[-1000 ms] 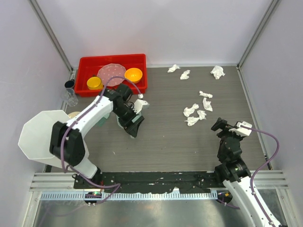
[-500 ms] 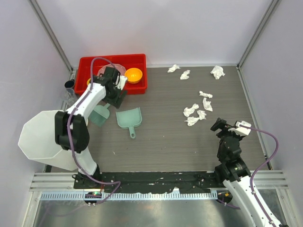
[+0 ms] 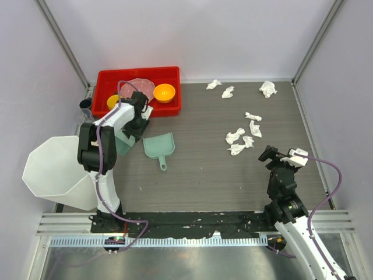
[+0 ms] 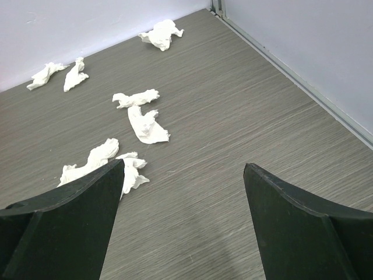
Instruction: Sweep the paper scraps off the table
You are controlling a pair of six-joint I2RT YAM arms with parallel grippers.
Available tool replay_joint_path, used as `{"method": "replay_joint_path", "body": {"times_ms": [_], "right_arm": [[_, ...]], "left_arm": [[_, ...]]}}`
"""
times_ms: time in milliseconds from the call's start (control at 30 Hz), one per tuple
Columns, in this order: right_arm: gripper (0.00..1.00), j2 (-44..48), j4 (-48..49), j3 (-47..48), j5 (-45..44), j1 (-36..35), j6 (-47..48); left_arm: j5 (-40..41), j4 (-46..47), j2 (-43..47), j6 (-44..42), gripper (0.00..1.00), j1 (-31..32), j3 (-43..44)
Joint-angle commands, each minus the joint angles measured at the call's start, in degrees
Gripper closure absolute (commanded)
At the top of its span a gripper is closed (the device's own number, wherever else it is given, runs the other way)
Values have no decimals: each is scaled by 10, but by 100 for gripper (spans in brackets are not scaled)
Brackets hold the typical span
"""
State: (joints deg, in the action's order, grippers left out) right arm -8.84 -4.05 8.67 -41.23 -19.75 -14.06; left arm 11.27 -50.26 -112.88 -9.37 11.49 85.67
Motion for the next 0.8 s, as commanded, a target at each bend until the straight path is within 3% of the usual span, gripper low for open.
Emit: {"method": "replay_joint_path", "body": {"times_ms": [0,100,433,533,600,767], "right_arm": [[12,-6,32,7,-1,1,-1],[11,-5,31,7,-1,1,-1],[12,-4,32,7,-3,1,0],[11,-5,32,7,-3,1,-2],[12,-4,31,7,-3,1,-2],[12,-3,31,7,-3,1,-1]], "left_arm": [[-17,1,-11,1,57,-12,-9],[-56,4,-23,-7,60,-13,-16],[-70,34,-30,-18,77,-14,-50],[-79,34,-26,-21,85,-14,-70],[-104,29,-16,-21,99,-14,-88],[-155,10,50,-36,100,-14,-156]]}}
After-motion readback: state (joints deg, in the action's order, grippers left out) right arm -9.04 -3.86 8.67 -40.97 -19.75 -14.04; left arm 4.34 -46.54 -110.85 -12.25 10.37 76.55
